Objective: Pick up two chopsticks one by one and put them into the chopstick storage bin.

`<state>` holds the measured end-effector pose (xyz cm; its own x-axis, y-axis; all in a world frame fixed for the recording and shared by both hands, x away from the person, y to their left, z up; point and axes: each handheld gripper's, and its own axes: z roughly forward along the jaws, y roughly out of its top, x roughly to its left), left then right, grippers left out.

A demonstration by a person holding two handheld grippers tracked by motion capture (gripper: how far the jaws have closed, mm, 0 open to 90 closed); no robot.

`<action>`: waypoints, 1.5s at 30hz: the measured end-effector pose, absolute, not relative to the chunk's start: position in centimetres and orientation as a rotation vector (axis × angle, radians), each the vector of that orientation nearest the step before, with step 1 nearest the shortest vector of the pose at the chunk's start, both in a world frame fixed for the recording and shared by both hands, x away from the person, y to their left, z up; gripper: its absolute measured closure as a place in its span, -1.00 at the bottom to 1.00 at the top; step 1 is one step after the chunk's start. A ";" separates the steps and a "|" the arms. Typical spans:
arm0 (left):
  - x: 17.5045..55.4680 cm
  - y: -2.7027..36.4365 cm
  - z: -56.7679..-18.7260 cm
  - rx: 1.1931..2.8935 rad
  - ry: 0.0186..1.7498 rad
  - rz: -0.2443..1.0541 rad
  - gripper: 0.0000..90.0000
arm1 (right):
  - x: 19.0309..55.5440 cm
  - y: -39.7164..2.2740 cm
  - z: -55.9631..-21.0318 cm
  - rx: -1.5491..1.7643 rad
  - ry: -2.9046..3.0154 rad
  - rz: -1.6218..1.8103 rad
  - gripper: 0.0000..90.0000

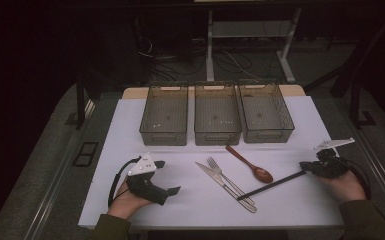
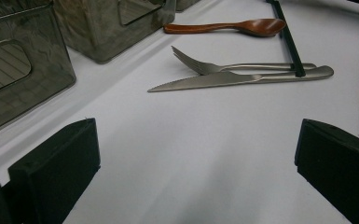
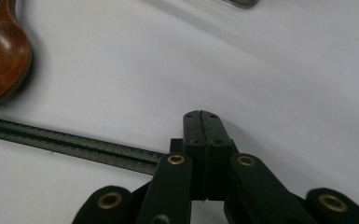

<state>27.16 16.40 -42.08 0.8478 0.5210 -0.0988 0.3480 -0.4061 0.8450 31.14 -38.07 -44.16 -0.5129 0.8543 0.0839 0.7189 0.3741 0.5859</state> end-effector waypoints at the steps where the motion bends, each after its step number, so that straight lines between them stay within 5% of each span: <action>1: 27.2 16.4 -42.1 2.036 0.636 0.221 -1.00 | 31.0 -38.1 -44.2 1.404 2.402 0.846 0.97; 45: 27.1 16.4 -42.0 2.046 0.633 0.220 -1.00 | 27.3 -39.3 -43.8 1.417 2.453 0.822 0.97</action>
<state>27.07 16.37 -42.04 0.8500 0.5181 -0.0949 0.3474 -0.4160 0.8404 27.32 -39.31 -43.77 -0.5242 0.8449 0.1067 0.7386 0.3888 0.5507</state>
